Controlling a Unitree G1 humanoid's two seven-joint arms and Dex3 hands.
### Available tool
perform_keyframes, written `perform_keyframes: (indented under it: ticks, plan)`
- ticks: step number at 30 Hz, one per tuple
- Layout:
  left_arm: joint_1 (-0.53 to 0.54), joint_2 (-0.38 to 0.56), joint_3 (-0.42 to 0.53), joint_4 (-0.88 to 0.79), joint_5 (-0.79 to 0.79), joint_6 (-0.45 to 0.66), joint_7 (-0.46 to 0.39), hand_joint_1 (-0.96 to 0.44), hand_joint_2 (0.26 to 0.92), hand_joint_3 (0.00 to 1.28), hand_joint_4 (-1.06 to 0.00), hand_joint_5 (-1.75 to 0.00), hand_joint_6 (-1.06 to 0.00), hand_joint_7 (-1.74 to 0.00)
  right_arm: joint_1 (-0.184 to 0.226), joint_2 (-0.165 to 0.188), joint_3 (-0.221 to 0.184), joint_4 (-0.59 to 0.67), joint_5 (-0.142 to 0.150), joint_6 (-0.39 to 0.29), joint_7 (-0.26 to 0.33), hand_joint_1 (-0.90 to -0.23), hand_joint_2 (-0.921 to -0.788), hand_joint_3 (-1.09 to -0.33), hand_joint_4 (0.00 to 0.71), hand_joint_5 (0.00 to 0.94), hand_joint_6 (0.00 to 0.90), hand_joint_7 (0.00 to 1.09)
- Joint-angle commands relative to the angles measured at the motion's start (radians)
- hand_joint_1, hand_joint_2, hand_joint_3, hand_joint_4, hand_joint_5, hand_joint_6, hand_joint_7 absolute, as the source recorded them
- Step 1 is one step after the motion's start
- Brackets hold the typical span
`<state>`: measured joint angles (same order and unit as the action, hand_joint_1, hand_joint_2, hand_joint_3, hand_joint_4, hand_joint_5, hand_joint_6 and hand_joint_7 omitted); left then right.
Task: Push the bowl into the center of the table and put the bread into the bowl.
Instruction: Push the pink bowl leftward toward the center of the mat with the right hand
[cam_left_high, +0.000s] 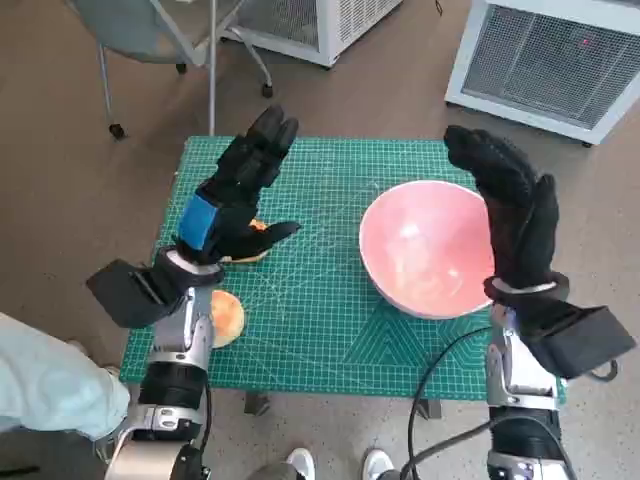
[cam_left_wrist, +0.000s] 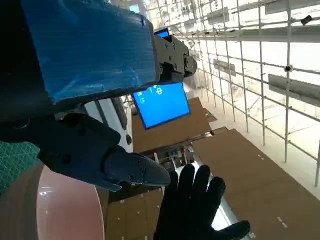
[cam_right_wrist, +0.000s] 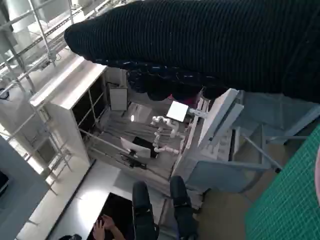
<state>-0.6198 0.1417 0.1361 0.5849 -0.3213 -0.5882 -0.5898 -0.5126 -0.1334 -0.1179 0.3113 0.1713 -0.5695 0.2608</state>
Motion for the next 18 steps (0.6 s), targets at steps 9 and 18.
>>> perform_keyframes:
  ticks: [9, 18]
  plan:
    - [-0.016, -0.007, 0.002, 0.003, -0.005, 0.004, -0.007, -0.36, 0.921, 0.09, -0.13, -0.01, -0.21, -0.02, 0.039, -0.003, -0.007, -0.013, -0.003, 0.016, -0.015, -0.679, -0.921, -0.732, 0.175, 0.005, -0.001, 0.51]
    - [-0.013, -0.009, 0.001, 0.0, -0.003, 0.003, -0.006, -0.36, 0.921, 0.09, -0.14, -0.01, -0.21, -0.02, 0.051, -0.01, -0.012, -0.028, 0.005, 0.022, -0.012, -0.68, -0.921, -0.731, 0.176, 0.005, -0.001, 0.51]
